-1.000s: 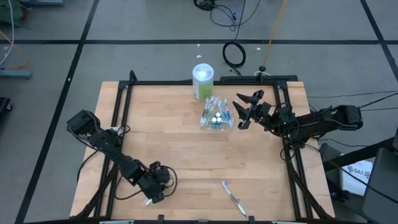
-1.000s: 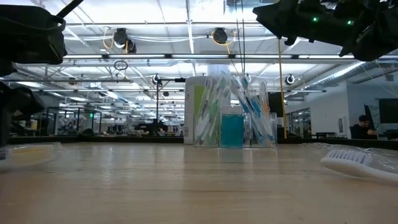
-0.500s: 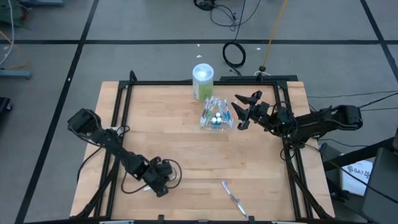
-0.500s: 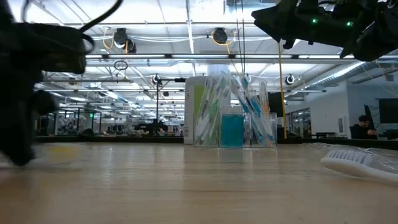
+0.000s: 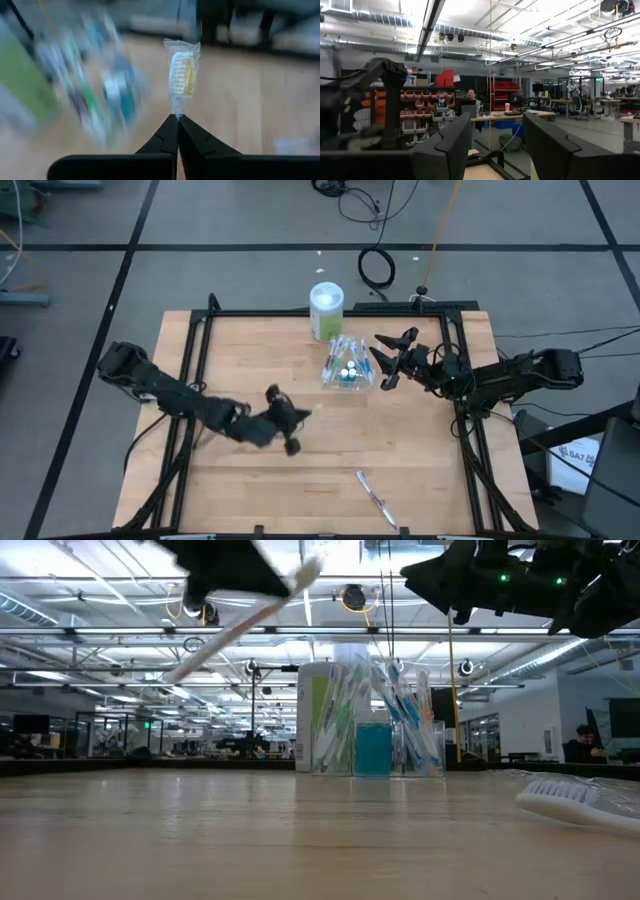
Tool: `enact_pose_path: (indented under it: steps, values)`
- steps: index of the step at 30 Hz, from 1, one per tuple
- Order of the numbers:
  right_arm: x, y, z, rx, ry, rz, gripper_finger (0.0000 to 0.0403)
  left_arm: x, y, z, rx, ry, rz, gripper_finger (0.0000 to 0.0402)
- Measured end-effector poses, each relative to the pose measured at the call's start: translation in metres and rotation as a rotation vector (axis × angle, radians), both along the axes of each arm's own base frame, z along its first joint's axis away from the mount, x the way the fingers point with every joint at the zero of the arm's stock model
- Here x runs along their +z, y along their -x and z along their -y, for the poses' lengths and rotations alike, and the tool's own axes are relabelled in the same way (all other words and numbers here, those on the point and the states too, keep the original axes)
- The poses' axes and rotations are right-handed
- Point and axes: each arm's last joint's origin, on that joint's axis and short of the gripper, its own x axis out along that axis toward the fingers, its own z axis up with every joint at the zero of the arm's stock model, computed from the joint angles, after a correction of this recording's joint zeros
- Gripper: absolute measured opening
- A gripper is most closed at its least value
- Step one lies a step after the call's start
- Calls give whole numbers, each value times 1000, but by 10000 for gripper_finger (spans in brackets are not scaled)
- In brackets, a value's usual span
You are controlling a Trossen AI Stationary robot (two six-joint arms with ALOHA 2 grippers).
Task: Pick & Place toothbrushing station
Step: Put the orange toothbrush into the transparent organizer
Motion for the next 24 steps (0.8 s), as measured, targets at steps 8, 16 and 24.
enact_pose_path:
  steps: [8,16,24]
  values:
    - [-2,-1,0,26,-61,-1,171,45,-22,-47,-11,-136,322,4]
    - [-6,-3,0,26,-72,-47,171,26,-54,-105,13,-213,418,5]
    - [-9,-3,1,46,-124,-48,171,-16,-79,-139,12,-299,490,3]
